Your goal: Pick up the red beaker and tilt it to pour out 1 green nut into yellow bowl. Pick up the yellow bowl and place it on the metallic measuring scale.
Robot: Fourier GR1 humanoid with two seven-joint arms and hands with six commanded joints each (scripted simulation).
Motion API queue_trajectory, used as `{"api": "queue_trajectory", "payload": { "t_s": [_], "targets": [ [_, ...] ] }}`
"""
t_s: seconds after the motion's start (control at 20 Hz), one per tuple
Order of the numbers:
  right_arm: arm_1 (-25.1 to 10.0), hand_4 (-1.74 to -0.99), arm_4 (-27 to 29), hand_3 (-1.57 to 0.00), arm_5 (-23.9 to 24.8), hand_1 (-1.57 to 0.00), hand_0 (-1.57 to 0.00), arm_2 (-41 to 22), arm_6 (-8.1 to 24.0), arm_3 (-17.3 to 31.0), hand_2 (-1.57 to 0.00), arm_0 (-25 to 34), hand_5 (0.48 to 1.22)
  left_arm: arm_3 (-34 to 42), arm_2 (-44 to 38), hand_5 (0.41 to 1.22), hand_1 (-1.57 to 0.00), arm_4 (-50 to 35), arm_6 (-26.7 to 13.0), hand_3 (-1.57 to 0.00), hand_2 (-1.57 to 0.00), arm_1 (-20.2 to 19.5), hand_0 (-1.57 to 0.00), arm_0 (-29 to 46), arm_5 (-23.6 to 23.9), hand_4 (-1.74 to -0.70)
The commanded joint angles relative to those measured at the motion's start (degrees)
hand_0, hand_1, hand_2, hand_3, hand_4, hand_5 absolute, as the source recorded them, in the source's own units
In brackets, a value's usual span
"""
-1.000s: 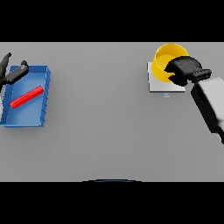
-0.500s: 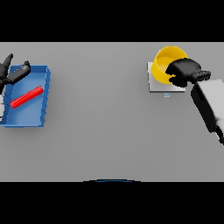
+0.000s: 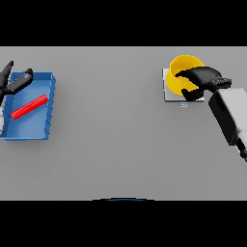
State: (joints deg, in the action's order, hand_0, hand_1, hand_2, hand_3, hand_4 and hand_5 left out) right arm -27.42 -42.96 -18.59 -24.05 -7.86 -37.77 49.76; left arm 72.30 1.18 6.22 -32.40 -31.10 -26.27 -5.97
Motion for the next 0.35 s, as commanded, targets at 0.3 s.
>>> {"api": "queue_trajectory", "payload": {
  "t_s": [0.3],
  "targets": [
    [-0.35,-1.39,-1.1,-0.04,-1.31,-0.06,-0.06,-1.12,0.11,0.89,-0.05,0.63,0.779,0.86,0.57,0.76,0.0,0.15,-0.04,0.0,0.0,0.28,0.0,-0.2,-0.06,-0.83]
  ]
}}
